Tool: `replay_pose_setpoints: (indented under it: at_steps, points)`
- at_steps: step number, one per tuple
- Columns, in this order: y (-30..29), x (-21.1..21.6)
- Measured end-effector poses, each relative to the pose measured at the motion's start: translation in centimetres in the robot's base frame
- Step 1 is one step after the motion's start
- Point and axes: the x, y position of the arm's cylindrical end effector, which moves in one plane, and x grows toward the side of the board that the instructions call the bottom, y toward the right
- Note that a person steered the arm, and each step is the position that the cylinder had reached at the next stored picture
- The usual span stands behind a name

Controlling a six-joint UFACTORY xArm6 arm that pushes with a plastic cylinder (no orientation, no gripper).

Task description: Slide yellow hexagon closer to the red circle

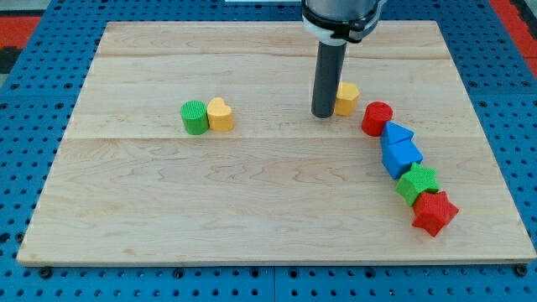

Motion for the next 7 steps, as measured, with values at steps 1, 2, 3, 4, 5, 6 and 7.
replay_pose_setpoints:
  at_steps: [1, 2, 3, 4, 5, 6, 7]
  points:
    - [0.0, 0.0]
    - [0.3, 0.1]
    - [0.1, -0.4]
    - [1.5, -1.5]
    - [2.7, -1.5]
    - [5.1, -1.6]
    - [4.9, -0.7]
